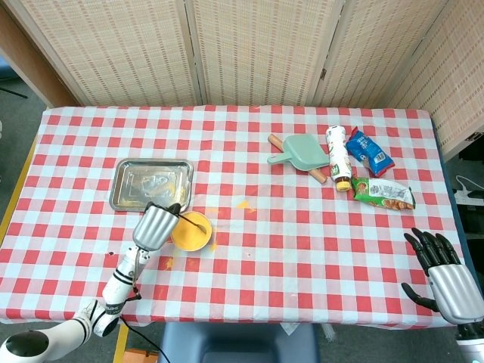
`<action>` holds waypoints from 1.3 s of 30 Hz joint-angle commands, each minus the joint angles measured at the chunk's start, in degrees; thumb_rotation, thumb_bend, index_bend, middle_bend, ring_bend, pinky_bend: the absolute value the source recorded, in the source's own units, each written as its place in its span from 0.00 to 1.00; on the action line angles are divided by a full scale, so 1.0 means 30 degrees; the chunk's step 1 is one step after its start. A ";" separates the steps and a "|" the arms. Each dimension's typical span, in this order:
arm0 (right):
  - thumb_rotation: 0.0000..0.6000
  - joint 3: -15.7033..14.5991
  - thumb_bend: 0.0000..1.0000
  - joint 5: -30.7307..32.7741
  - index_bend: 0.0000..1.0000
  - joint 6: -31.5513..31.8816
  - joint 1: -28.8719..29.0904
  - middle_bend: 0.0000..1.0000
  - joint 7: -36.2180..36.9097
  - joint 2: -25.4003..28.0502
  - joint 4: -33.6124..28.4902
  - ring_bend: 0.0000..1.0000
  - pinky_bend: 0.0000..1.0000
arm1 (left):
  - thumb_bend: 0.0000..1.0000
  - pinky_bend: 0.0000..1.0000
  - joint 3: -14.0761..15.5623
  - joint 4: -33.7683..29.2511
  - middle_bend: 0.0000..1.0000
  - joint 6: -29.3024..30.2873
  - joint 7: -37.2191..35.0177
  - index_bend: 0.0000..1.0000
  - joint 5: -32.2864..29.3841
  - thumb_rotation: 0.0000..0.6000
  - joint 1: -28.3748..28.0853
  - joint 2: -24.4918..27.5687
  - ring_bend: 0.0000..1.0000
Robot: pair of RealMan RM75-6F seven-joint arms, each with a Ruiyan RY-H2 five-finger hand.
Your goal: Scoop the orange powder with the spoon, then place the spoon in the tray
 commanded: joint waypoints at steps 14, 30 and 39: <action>1.00 -0.0050 0.19 -0.0069 0.00 -0.0123 0.0022 0.00 -0.0389 -0.0136 -0.0063 0.00 0.00 | 0.79 1.00 0.0769 -0.2328 1.00 0.0256 0.0589 0.95 0.0160 1.00 0.1343 0.2001 1.00; 1.00 -0.0130 0.19 -0.0251 0.00 -0.0055 0.0000 0.00 -0.0364 -0.0114 -0.0091 0.00 0.00 | 0.78 1.00 -0.0967 -0.5742 1.00 0.1102 0.0465 0.95 -0.0116 1.00 0.1201 0.2635 1.00; 1.00 -0.0065 0.19 -0.0128 0.00 -0.0057 0.0013 0.00 -0.0186 -0.0072 -0.0029 0.00 0.00 | 0.78 1.00 -0.3055 -0.2991 1.00 0.0173 -0.1704 0.95 -0.1966 1.00 0.0178 0.1120 1.00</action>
